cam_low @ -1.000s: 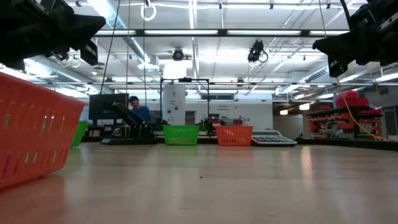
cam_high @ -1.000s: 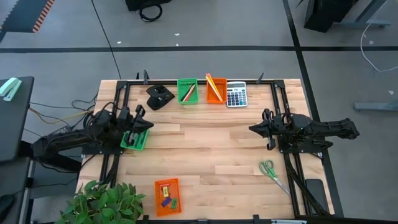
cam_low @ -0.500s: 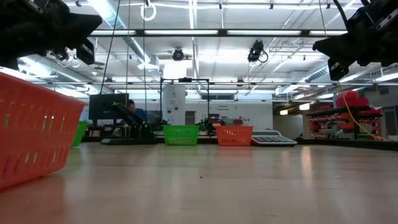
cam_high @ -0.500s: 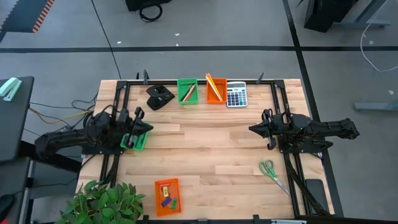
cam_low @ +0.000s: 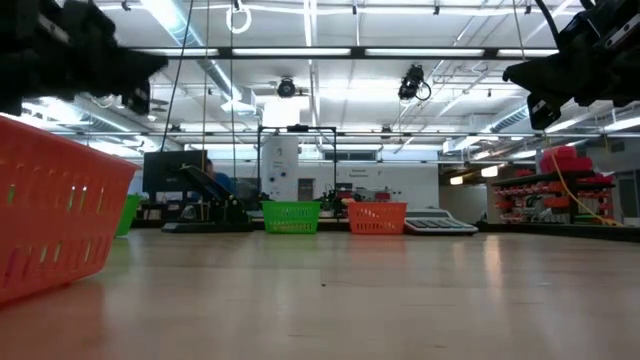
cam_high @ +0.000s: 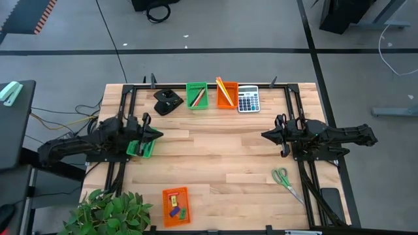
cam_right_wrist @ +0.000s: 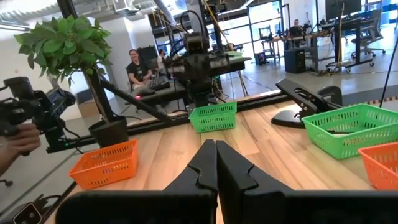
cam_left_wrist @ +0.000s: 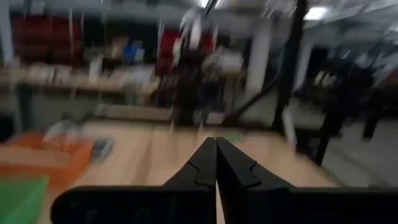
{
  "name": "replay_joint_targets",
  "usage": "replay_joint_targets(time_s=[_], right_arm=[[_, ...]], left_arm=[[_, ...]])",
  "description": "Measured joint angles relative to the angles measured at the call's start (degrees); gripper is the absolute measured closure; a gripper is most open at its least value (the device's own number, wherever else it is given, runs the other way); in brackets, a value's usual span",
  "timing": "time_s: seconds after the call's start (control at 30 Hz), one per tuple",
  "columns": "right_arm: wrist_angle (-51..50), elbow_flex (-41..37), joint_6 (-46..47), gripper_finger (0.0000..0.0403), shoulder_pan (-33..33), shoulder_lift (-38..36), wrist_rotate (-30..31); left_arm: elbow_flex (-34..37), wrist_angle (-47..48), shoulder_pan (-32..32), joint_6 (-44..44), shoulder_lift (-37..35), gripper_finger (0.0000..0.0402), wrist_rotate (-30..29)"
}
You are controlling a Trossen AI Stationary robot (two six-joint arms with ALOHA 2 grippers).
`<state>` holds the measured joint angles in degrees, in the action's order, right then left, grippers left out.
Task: Sort crayons/erasers/pens/pencils in bins
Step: Return to Home Position
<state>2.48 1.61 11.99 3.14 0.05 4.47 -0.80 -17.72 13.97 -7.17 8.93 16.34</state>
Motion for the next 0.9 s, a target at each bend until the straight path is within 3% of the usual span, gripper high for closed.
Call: replay_joint_targets(time_s=[0.23,0.5,0.67,0.9], right_arm=[[0.0,0.0,0.0,0.0397,0.0,0.0,0.0],[0.0,0.0,0.0,0.0397,0.0,0.0,0.0],[0.0,0.0,0.0,0.0397,0.0,0.0,0.0],[0.0,0.0,0.0,0.0397,0.0,0.0,0.0]], left_arm=[[-0.4,15.4,3.7,-0.8,-6.0,0.0395,1.4],[-0.5,16.2,2.9,-8.9,-6.8,0.0395,3.5],[-0.5,16.3,1.9,-3.1,-4.5,0.0391,3.4],[-0.2,13.9,1.9,-1.4,-3.2,0.0341,3.6]])
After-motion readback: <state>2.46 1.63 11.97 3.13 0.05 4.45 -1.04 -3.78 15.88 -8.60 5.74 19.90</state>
